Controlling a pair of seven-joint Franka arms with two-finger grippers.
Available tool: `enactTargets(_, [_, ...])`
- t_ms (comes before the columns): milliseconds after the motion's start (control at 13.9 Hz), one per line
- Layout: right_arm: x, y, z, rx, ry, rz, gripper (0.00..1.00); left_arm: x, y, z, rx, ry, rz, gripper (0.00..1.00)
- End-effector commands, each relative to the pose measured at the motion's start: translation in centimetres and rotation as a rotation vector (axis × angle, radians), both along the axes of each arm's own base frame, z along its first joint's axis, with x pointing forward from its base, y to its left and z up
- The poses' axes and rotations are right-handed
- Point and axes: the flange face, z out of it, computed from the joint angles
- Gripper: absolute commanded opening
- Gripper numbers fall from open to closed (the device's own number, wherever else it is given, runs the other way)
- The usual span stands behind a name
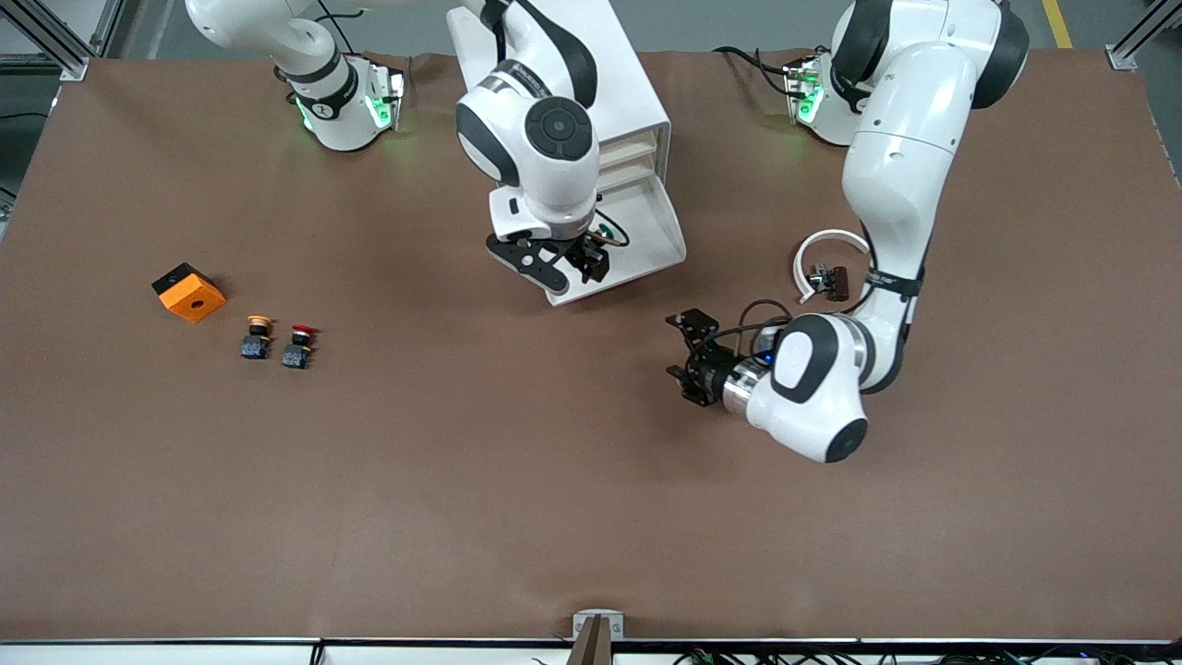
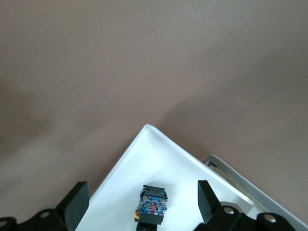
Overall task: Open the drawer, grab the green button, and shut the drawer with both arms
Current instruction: 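Lift the green button out while the left gripper releases the drawer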
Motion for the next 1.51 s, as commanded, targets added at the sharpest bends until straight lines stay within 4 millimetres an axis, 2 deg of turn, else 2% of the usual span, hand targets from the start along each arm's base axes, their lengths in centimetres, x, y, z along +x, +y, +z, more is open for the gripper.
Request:
enactTargets(0, [-1.3,1.1,-1.4,-0.007,0.012,0.008,1.00,0.8,2.2,1.7,0.016,-0.073,-0.045,1.00])
enactTargets(288, [-2.3,2.1,-3.4,-0.024,0.030,0.042,1.00,1.2,4.2,2.2,0.113,-0.166,-0.177,1.00])
enactTargets(863, [-3.6,2.4,-7.6,-0.019,0.026,0.065,1.00,1.7,5.4,4.9,0.165,-0.303,-0.380,1.00])
enactTargets(1079, [-3.8,2.1,-8.4,-0.021,0.049,0.160,1.00,1.8,5.7,5.8,0.162,-0.330,-0.408,1.00])
enactTargets(1367, [-4.2,2.4,-8.3,0.068,0.136,0.183,1.00,2.5,6.2,7.3,0.167,-0.377,-0.417,1.00])
enactTargets(1439, [-4.4,2.6,-8.3,0.070,0.138,0.187,1.00,2.7,6.5,8.9,0.165,-0.403,-0.413,1.00])
